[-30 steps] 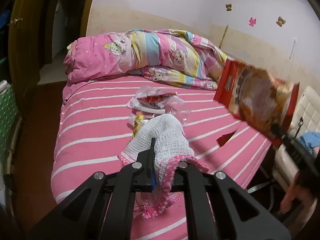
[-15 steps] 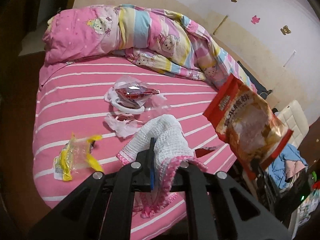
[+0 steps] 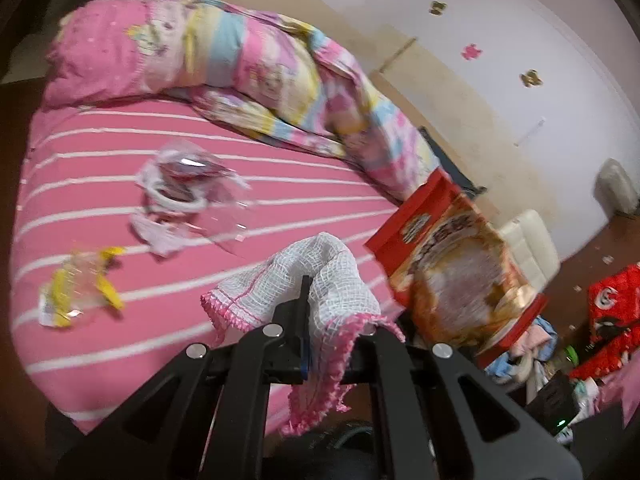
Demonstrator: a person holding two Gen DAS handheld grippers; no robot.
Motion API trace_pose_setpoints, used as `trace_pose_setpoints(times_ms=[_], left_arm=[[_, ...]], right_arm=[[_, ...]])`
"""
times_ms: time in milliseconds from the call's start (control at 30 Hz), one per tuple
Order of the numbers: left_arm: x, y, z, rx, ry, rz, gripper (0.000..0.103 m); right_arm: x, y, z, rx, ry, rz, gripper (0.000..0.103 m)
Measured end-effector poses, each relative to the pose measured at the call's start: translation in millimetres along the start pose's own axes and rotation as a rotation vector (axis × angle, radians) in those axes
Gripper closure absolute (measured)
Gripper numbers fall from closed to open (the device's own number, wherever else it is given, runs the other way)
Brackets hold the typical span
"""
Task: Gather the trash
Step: 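Lift the white cloth and red snack bag off the bed with both tools, then carry both items over the trash bin and open both tools to drop them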
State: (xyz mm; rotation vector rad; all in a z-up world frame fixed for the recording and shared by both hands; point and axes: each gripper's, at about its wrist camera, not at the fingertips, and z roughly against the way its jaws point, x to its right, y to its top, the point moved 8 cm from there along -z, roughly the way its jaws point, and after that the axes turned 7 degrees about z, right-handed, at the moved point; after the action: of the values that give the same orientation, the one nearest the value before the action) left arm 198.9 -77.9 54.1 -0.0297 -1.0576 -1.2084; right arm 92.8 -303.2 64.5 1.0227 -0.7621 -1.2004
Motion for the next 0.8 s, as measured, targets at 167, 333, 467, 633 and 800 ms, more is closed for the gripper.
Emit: trace_pose_setpoints(times_ms=[167,333,467,633,800], left_arm=[[39.3,-31.8,-8.5,-0.065,-0.086,-0.033,0.097],[77.4,-76.7,-27.7,-0.138,-0.139,-0.096,0.097],[102.7,-115.4,-52.7,-0.224,-0.19,-0.104,0.097],[128.5,-170.3,-91.4,-0.341,-0.211,-0.138,0.097],[147.0,-239.8,-129.9,-0.491,-0.212,-0.169,0.097]], right_arm=[[24.2,-34.3,44.6,-0.025,-0.048,-0.038,0.097],[54.9,-69.7,88.0,-0.055,-0.118,-0.067,0.097],[86.5,-102.2,117.0,-0.091,-0.189,-0.082,0.097],[131.8,-161.6,149.0,-0.182,-0.297,-0.125,0.097],[163.4,-232.0,169.1,-0.301,-0.377,-0.224,0.097]])
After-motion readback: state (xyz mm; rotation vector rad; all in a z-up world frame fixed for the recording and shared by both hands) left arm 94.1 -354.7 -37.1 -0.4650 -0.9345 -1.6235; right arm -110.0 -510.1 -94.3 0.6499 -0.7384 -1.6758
